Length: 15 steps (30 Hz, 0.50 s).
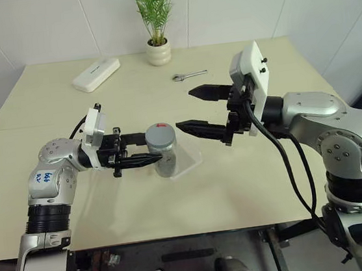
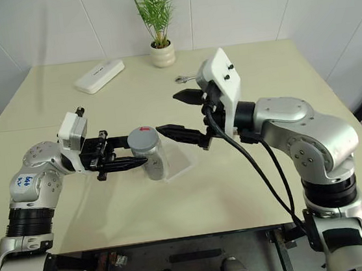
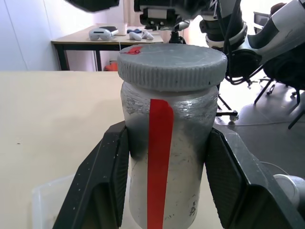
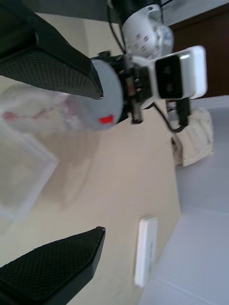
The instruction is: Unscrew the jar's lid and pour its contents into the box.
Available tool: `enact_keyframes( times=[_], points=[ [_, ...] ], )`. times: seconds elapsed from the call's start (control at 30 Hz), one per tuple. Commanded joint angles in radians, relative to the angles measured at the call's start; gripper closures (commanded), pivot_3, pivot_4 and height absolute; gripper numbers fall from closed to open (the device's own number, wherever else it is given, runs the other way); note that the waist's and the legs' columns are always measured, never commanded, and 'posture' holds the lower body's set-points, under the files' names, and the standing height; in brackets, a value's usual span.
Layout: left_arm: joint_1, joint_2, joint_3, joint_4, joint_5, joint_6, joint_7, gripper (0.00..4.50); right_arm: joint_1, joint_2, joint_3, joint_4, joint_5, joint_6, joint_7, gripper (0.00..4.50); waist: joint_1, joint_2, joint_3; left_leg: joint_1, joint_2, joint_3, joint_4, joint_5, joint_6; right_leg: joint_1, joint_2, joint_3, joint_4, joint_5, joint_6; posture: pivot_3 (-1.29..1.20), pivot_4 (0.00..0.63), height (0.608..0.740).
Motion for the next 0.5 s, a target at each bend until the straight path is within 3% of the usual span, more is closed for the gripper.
enact_keyframes(
  times=[0.03, 0.5],
  points=[
    [-0.034, -0.005, -0.001, -0.009, 0.004, -0.021, -0.013, 2.56, -0.03, 0.035, 0.044, 0.006, 0.01, -0.049, 0.038, 0.0, 0.001, 0.0, 0.0, 0.0, 0.0, 0.0, 0.0, 0.0, 0.0, 0.0, 0.0, 0.0, 0.0, 0.0, 0.0, 0.0, 0.15, 0.74],
    [-0.011, -0.005, -0.005, -0.051, -0.006, -0.018, -0.02, 2.56, -0.058, 0.052, 0.206, 0.098, -0.087, -0.17, 0.203, 0.0, 0.0, 0.0, 0.0, 0.0, 0.001, 0.0, 0.001, 0.0, 0.0, 0.0, 0.001, 0.0, 0.0, 0.0, 0.0, 0.0, 0.15, 0.74]
  ],
)
